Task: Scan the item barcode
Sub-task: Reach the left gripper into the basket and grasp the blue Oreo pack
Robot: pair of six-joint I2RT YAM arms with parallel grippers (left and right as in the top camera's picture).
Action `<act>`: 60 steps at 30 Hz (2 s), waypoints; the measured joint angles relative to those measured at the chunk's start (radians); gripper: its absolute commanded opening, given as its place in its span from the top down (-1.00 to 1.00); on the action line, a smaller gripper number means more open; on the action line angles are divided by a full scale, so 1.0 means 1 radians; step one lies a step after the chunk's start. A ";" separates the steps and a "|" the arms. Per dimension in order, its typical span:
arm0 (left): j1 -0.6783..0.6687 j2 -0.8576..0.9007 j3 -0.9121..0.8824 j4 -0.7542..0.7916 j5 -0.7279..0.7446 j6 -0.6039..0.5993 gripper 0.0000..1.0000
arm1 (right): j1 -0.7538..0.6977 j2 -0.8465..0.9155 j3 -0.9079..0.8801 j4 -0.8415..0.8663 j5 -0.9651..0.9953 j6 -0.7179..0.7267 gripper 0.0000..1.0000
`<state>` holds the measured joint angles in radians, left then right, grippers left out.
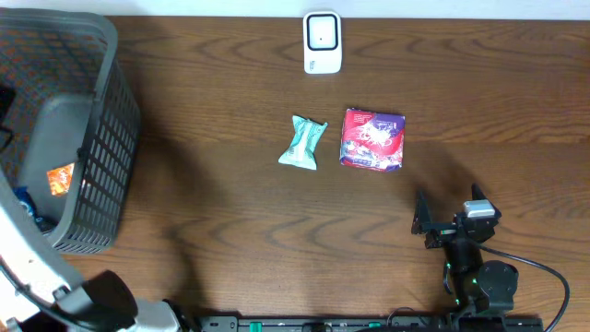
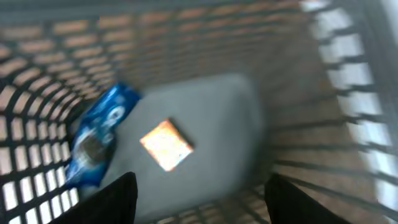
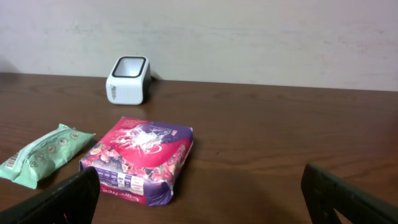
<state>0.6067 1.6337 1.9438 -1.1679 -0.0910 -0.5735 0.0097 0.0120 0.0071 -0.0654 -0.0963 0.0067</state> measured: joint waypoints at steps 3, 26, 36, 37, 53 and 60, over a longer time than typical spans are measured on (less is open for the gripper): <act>0.028 0.047 -0.067 -0.006 -0.002 -0.022 -0.31 | 0.000 0.000 0.000 0.000 0.000 0.000 -0.99; 0.035 0.225 -0.406 0.026 -0.353 0.005 -0.29 | 0.000 0.000 0.000 0.000 0.000 0.000 -0.98; 0.093 0.225 -0.502 0.164 -0.343 0.056 -0.30 | 0.000 0.000 0.000 0.000 0.000 0.000 -0.99; 0.097 0.225 -0.512 0.182 -0.333 0.064 -0.30 | 0.000 0.000 0.000 0.000 0.000 0.000 -0.98; 0.183 0.226 -0.599 0.322 -0.269 0.086 -0.32 | 0.000 0.000 0.000 0.000 0.000 0.000 -0.99; 0.191 0.226 -0.665 0.417 -0.219 0.093 -0.32 | 0.000 0.000 0.000 0.000 0.000 0.000 -0.99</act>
<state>0.7975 1.8595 1.2789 -0.7509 -0.3099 -0.4801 0.0097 0.0120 0.0071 -0.0654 -0.0963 0.0067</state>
